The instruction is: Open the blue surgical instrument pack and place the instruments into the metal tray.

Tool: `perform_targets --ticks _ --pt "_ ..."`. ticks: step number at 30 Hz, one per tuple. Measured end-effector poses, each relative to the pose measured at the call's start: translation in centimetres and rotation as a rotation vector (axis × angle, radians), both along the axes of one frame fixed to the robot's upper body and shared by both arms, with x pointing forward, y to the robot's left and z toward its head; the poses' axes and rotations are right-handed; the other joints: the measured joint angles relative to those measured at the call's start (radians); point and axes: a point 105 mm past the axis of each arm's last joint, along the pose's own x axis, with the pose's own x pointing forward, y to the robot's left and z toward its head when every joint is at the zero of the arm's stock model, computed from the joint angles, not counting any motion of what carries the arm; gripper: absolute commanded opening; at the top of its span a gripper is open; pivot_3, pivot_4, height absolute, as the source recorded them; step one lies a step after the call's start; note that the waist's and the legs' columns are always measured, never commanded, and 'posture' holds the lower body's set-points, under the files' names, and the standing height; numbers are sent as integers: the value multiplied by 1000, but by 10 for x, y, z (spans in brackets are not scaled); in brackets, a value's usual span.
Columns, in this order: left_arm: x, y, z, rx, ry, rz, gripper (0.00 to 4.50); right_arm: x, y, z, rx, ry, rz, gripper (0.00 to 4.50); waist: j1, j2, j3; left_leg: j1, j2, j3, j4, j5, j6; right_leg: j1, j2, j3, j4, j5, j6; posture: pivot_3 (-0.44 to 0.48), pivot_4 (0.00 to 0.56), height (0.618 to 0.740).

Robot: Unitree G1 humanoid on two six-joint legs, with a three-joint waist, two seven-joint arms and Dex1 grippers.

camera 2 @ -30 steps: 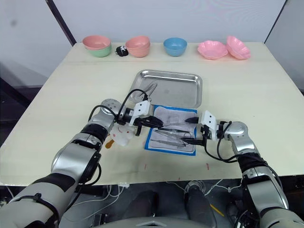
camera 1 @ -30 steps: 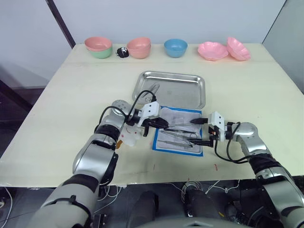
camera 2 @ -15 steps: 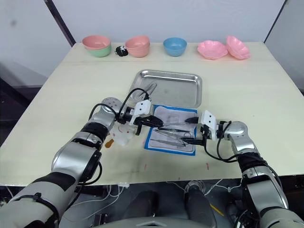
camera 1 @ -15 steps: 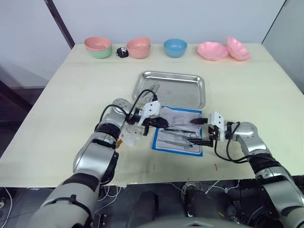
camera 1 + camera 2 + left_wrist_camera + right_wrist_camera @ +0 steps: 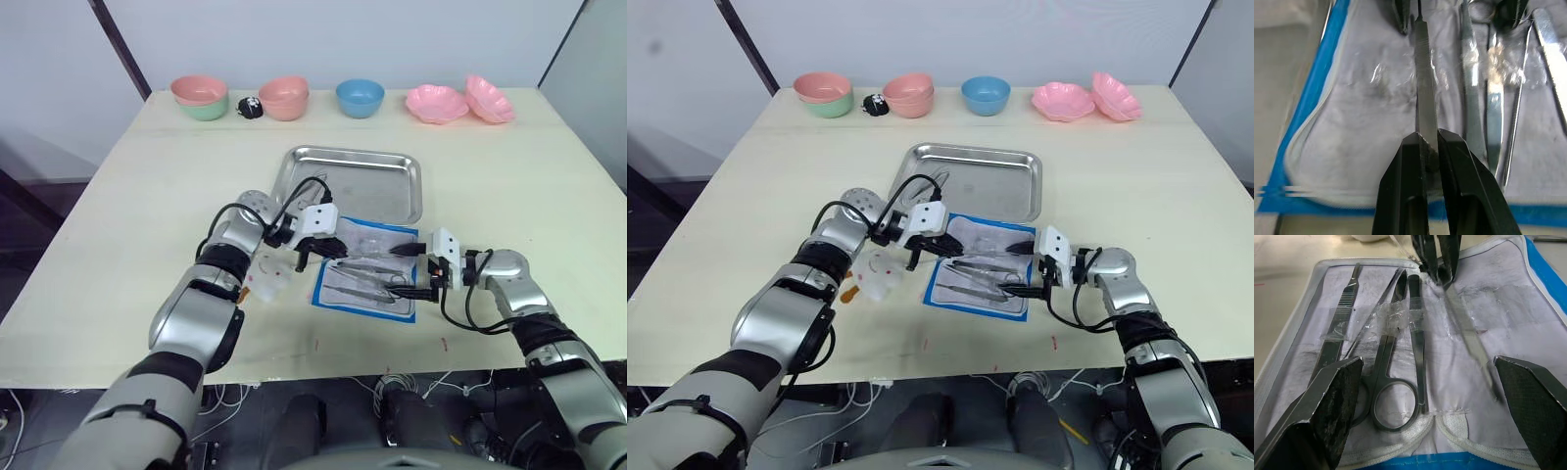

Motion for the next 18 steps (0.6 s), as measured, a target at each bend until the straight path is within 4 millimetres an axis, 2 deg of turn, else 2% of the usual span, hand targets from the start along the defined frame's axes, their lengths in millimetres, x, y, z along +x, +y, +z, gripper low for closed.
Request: perform_targets --ticks 18 --pt "-5 -1 4 33 10 -13 22 0 0 0 -1 -2 8 4500 0 0 0 0 0 0 0 0 0 -1 0 0 0 1 -2 0 150 740"
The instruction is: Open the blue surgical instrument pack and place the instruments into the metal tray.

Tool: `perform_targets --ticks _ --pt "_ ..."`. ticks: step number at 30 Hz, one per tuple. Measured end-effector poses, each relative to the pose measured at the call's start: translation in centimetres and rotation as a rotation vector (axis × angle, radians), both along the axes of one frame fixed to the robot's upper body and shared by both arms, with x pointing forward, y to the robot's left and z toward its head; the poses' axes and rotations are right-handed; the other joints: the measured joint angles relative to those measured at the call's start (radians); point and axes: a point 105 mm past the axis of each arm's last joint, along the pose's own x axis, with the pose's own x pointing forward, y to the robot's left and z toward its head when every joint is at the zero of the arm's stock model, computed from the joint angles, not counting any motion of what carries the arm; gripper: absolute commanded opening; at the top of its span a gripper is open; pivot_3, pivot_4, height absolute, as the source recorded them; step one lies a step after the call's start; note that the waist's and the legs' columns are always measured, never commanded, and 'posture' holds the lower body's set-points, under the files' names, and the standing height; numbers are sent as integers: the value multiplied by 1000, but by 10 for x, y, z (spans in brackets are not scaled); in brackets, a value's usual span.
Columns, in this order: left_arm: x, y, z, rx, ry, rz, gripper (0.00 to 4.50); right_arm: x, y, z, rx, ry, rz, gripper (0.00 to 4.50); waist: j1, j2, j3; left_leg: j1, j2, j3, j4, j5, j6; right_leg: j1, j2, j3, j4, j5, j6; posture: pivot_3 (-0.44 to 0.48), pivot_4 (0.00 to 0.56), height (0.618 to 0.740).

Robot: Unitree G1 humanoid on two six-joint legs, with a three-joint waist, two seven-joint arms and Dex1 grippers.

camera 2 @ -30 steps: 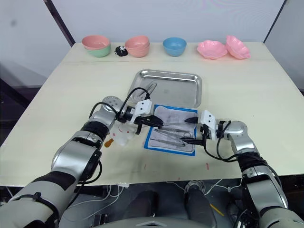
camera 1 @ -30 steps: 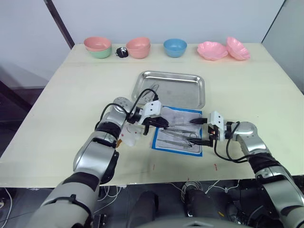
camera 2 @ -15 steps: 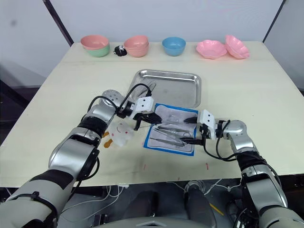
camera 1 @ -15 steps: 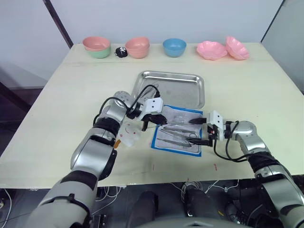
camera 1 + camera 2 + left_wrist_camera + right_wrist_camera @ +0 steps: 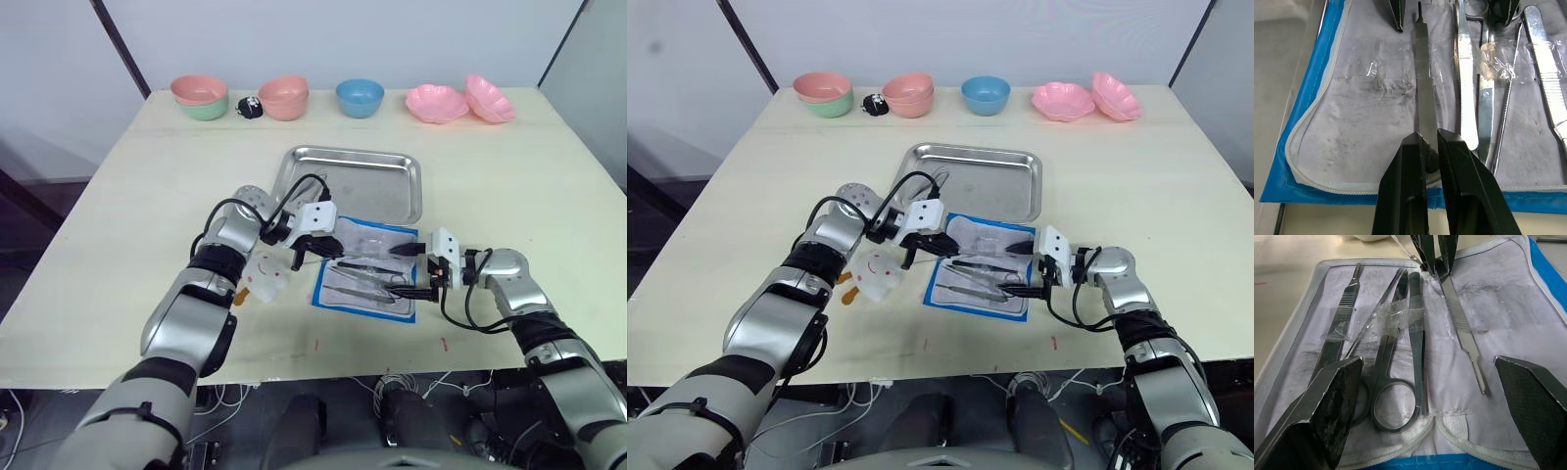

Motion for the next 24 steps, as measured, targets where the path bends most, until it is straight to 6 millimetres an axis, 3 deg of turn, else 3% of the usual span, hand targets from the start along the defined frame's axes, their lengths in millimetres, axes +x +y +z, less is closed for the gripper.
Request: perform_targets --ticks 24 --pt "-2 -1 20 165 -11 33 22 0 1 0 2 3 0 4500 -1 0 0 0 0 0 0 0 0 0 0 0 0 -1 1 0 150 740"
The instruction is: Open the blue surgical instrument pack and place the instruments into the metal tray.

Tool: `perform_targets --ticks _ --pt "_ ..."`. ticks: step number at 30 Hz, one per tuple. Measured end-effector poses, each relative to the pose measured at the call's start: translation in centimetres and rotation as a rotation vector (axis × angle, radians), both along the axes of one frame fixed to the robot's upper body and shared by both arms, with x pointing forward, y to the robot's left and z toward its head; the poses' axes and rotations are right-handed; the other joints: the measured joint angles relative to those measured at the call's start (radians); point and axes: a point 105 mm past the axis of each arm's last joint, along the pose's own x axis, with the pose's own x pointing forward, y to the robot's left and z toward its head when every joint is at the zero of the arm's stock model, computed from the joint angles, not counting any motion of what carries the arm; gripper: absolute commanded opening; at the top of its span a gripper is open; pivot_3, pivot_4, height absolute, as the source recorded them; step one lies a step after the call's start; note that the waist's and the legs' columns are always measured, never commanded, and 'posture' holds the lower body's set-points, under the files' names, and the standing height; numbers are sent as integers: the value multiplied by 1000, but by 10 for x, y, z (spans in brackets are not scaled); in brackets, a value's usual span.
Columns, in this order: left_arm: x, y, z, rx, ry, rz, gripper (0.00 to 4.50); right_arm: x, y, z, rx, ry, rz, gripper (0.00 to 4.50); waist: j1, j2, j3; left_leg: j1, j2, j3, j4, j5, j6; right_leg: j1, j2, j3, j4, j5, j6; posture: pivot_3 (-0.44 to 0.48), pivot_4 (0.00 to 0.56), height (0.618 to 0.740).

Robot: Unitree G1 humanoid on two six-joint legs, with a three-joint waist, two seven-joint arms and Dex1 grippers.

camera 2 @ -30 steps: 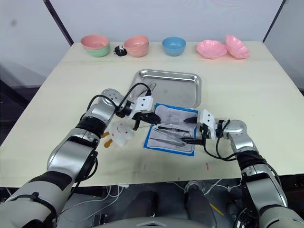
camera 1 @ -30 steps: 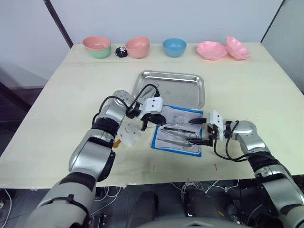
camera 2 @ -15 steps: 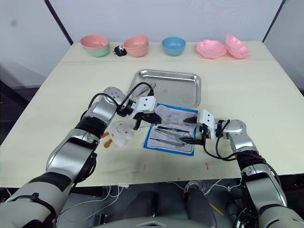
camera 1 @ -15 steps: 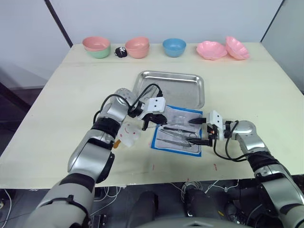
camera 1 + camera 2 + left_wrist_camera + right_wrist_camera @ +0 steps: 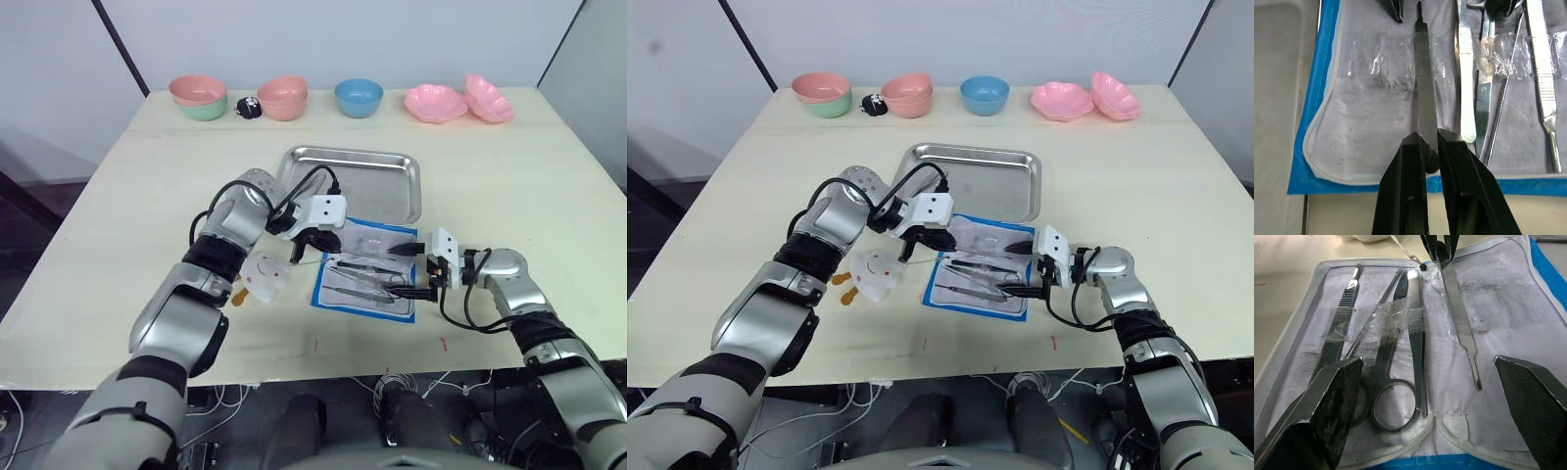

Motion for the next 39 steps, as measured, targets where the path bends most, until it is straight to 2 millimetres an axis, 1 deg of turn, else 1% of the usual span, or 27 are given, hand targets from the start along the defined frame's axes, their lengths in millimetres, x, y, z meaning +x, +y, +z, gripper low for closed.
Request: perform_targets --ticks 5,10,20,21,25,28,30,33,36,39 --pt "0 3 3 12 -9 2 22 0 0 0 0 0 0 4500 0 0 0 0 0 0 0 0 0 0 0 0 0 0 0 0 150 740" --pt "-1 16 11 44 -27 9 22 0 0 0 0 0 1 4500 -1 0 0 0 0 0 0 0 0 0 0 0 0 0 0 0 150 740" --pt "-5 46 27 97 -44 32 22 0 1 0 -1 0 2 4500 -1 0 0 0 1 0 0 0 0 0 0 0 0 0 0 0 150 740" --pt "-6 53 32 104 -55 40 22 0 1 0 -1 0 2 4500 -1 0 0 0 1 0 0 0 0 0 0 0 0 0 0 0 150 740" --pt "-7 65 40 103 -70 62 22 0 1 0 -1 0 2 4500 -1 0 0 0 2 0 0 0 0 0 0 0 0 -1 1 0 150 740" --pt "-8 77 51 97 -94 87 22 0 1 0 -1 0 2 4500 0 0 0 0 2 0 0 0 0 0 0 0 0 -1 1 0 150 740" --pt "-10 80 57 60 -87 107 22 0 1 0 -2 1 1 4500 0 0 0 0 2 0 0 0 0 0 0 0 0 -1 1 0 150 740" --pt "-10 78 63 -15 -64 133 22 0 1 0 -2 1 2 4500 0 0 0 0 2 0 0 0 0 0 0 0 0 -1 1 0 150 740" --pt "-6 69 75 -170 -44 193 22 1 0 0 -2 2 2 4500 0 0 0 0 3 0 0 0 0 0 0 0 0 -1 2 0 150 740" --pt "2 59 79 -285 -42 259 22 1 1 0 -2 2 4 4500 0 0 0 0 2 -1 0 0 0 0 0 0 0 -1 2 0 150 740"
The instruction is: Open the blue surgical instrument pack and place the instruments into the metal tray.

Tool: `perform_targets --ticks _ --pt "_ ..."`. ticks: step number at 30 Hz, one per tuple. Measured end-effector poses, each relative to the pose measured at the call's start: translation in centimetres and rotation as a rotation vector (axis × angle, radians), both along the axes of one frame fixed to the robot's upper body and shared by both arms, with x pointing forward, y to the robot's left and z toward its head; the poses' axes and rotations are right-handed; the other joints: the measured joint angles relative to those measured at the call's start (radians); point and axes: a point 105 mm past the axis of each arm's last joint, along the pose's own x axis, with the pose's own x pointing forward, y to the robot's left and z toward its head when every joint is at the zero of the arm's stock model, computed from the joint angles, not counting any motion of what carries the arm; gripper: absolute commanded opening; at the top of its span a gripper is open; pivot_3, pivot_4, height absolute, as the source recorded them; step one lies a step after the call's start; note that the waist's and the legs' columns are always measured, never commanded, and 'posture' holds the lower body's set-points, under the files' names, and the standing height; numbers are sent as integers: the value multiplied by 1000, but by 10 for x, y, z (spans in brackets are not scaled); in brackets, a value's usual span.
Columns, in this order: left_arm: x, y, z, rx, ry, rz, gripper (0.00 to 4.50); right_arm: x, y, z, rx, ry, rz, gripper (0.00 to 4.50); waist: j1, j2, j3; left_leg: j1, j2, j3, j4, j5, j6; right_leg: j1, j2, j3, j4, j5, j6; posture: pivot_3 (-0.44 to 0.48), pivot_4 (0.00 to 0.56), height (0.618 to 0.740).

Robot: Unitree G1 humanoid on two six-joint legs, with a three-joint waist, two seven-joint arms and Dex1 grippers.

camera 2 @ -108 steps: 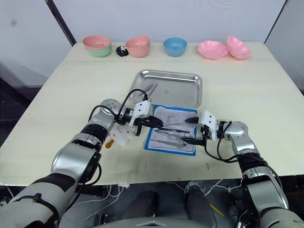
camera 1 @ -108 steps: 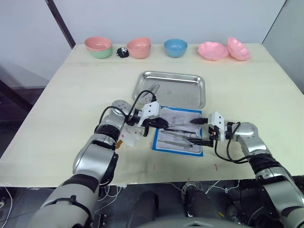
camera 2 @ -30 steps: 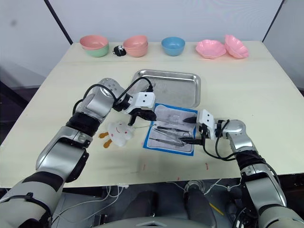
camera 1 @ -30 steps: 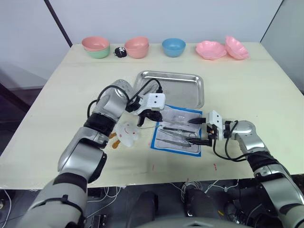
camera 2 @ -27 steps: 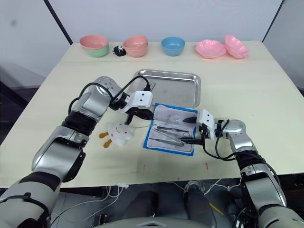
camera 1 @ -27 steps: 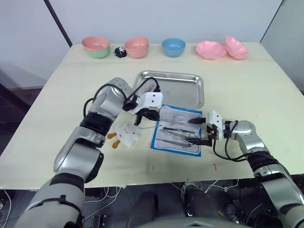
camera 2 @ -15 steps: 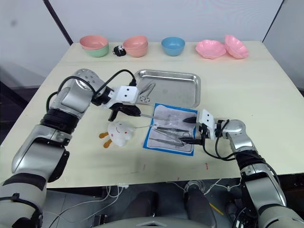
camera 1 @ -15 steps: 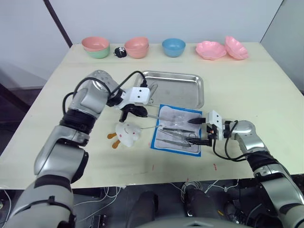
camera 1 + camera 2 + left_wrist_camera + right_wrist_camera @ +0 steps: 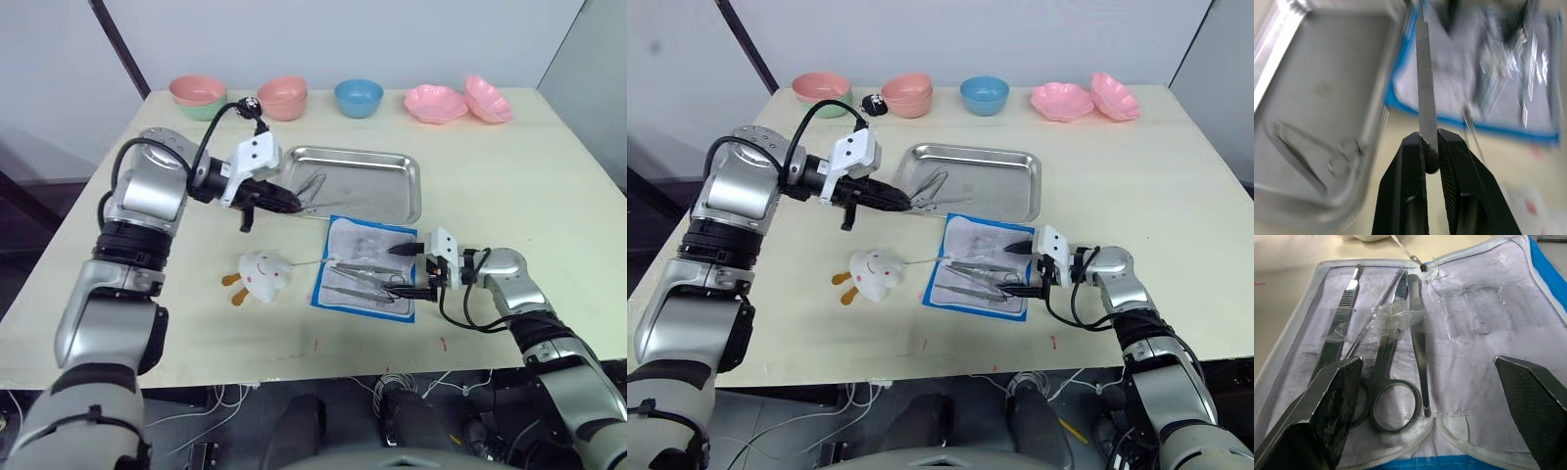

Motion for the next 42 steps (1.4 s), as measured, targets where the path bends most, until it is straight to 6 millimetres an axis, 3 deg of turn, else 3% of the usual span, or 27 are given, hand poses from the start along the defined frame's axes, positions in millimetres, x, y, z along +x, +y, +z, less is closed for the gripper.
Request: perform_targets --ticks 6,14,21,28,32,42 --pt "29 -23 1 -201 -43 228 22 0 -1 0 -4 0 2 4500 1 0 0 0 0 -4 0 0 0 0 -1 0 1 1 -1 0 150 740" --pt "56 -53 -12 -373 -47 521 22 0 -1 0 -4 -1 4 4500 1 0 0 0 -1 -5 0 0 0 0 -2 0 1 2 -3 0 150 740" --pt "80 -53 -31 -379 -78 808 22 0 0 0 -5 -1 4 4500 1 0 0 0 -3 -6 0 0 0 0 -2 -1 1 2 -3 0 150 740" --pt "85 -58 -54 -325 -25 925 22 0 0 0 -4 -1 4 4500 0 0 0 0 -4 -6 0 0 0 0 -2 -1 1 2 -3 0 150 740" --pt "85 -50 -68 -299 48 1032 22 0 0 0 -5 -1 4 4500 0 0 0 0 -4 -7 0 0 0 0 -2 -2 1 2 -3 0 150 740" --pt "80 -52 -82 -296 119 1080 22 0 0 0 -4 -2 4 4500 0 0 0 0 -5 -7 0 0 -1 0 -2 -2 1 2 -3 0 150 740"
